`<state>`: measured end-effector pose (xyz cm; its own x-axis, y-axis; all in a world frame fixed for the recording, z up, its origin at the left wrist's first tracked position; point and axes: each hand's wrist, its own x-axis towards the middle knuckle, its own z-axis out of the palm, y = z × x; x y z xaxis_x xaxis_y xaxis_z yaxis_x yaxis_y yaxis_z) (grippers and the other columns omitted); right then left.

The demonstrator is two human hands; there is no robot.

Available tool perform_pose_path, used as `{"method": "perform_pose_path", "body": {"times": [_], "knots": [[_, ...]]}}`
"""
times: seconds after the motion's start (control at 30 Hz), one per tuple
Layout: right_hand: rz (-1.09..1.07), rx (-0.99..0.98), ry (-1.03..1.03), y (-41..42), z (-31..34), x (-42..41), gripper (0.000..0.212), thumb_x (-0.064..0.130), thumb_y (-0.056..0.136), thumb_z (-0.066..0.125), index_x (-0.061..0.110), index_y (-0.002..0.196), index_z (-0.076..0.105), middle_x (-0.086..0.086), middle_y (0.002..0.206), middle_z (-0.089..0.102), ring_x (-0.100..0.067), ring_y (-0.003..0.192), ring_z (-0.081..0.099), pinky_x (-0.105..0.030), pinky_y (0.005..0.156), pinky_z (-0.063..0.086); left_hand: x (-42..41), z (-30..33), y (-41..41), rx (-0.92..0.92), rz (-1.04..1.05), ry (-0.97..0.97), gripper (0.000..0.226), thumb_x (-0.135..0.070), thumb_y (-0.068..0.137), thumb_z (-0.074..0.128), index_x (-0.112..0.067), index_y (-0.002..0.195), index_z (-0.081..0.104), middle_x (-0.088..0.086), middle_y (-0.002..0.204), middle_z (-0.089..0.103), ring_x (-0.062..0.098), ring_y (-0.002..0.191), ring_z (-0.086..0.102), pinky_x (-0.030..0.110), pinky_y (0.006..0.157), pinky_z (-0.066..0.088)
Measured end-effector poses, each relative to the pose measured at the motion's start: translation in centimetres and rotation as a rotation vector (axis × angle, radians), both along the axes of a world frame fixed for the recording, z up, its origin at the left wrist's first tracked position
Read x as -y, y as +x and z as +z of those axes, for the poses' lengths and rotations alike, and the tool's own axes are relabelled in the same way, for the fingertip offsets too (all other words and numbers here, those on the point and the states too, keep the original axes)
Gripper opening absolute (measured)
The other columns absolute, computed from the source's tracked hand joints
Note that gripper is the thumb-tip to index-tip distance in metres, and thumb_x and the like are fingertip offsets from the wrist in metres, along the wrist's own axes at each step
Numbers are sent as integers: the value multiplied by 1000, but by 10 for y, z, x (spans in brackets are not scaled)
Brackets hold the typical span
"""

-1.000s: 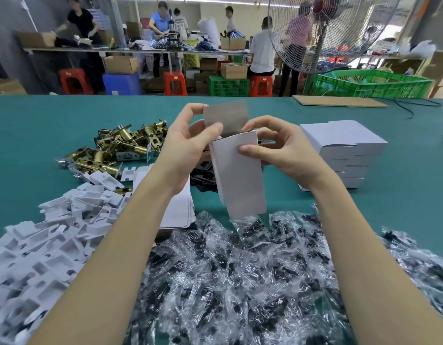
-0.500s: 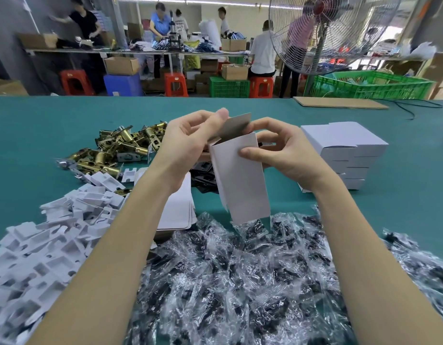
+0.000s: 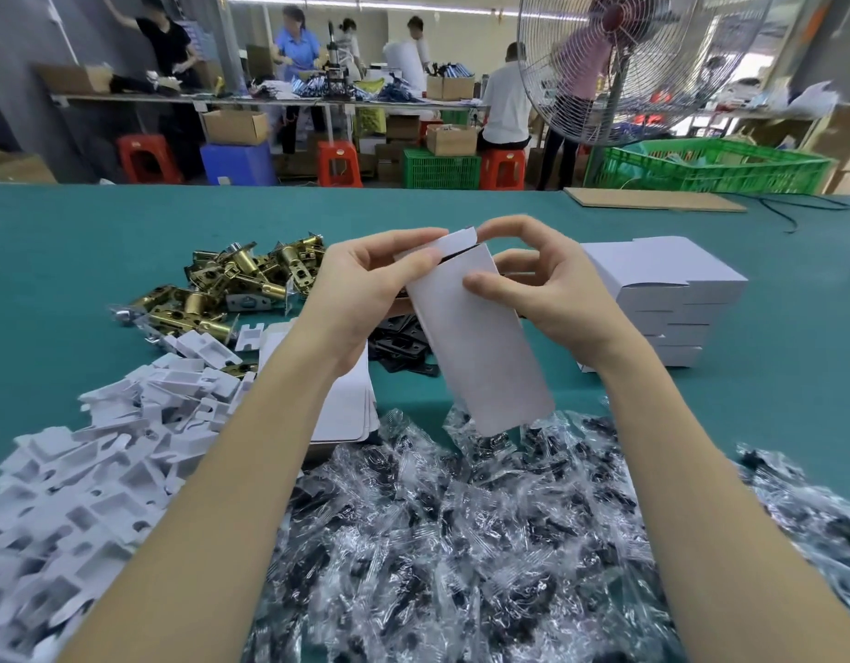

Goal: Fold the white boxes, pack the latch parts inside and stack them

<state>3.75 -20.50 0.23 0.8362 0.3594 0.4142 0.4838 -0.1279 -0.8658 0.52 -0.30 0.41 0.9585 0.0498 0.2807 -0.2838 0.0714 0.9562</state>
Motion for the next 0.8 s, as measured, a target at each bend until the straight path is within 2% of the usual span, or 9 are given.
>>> {"method": "perform_pose_path", "body": {"times": [0.13,0.27,0.43,0.57,0.8], "knots": [[-40,-2,47,-2,3,-2,22,30,92,76,34,109,63,-2,89,78,-17,78,73,-36,66,58,7,-3,2,-11,45,-42,14,-14,94,71,-21,102,80,-2,93,78,9,77,70,21,64,56],[-74,-26,51,-2,2,-1,17,31,94,74,31,106,63,2,83,78,-11,70,70,-26,59,54,12,-5,4,26,87,51,16,-17,97,69,-24,103,81,-1,98,79,11,85,70,28,74,61],[-94,-57,49,-1,3,-2,16,36,91,75,32,103,65,0,84,79,-11,70,69,-24,59,54,10,-2,2,21,100,99,21,-13,97,65,-25,100,81,-7,92,79,6,80,71,21,66,57],[-82,-88,49,-1,3,1,17,33,93,75,27,106,66,-2,88,79,-13,74,70,-27,63,56,8,-2,1,24,75,105,22,-11,96,67,-27,94,81,-6,90,79,3,80,71,22,67,58],[-54,-103,43,-2,4,-1,16,36,90,76,30,103,67,-5,91,79,-15,77,71,-30,68,55,9,-6,3,36,133,76,4,-19,89,79,-21,89,82,-5,81,78,3,71,70,20,61,55]]}}
